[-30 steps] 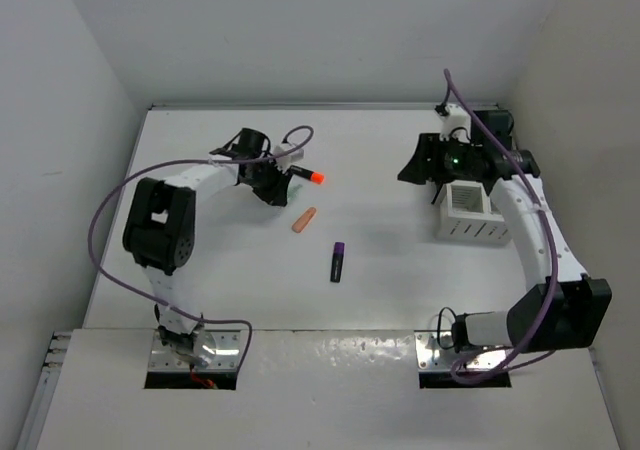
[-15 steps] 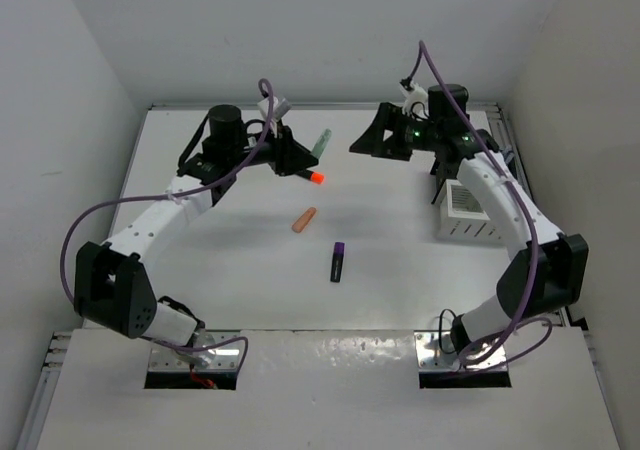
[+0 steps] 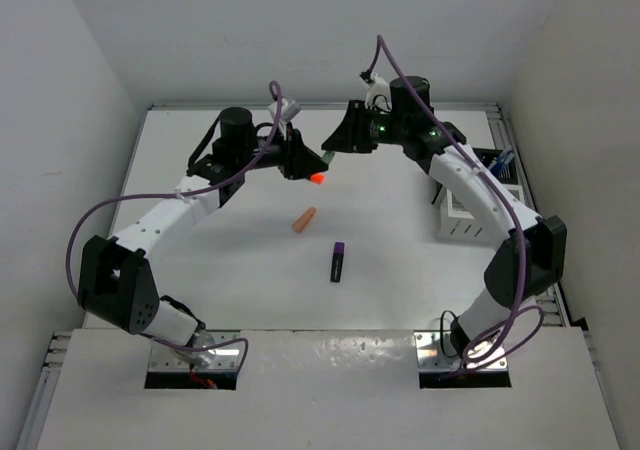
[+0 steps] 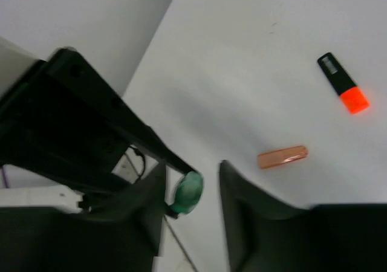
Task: Sort the stationery into containers
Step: Pass the stationery from the left arm to the right, then place the stationery into the container
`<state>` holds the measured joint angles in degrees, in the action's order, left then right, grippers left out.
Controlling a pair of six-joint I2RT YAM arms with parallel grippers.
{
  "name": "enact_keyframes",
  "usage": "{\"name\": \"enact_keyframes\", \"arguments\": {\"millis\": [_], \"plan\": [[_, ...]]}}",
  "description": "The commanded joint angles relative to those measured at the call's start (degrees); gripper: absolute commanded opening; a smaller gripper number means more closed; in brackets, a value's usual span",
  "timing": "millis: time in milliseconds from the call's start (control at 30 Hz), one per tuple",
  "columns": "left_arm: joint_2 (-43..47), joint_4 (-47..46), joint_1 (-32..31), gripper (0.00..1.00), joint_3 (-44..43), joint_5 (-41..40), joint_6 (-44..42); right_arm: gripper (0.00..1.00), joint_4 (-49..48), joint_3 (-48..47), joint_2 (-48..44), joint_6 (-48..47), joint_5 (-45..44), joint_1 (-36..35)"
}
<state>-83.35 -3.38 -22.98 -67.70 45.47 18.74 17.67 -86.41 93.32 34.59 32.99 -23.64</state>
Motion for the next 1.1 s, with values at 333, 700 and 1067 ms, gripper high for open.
{"name": "enact_keyframes", "arguments": {"millis": [333, 700, 1067], "plan": [[4.3, 15.6, 2.1, 1.0, -3.8, -17.4, -12.7, 0.0, 6.3, 7.2, -12.4, -13.0, -3.8, 13.1], [3.8, 23.0, 1.3, 1.0, 1.0, -29.3, -26.7, 0.0, 8.9, 25.2, -27.8, -32.4, -10.0, 49.4], [1.1, 21.5, -2.9, 1.0, 5.3, -35.7, -24.5, 0.0, 1.0, 28.8, -18.8, -34.1, -12.1, 55.5]]}}
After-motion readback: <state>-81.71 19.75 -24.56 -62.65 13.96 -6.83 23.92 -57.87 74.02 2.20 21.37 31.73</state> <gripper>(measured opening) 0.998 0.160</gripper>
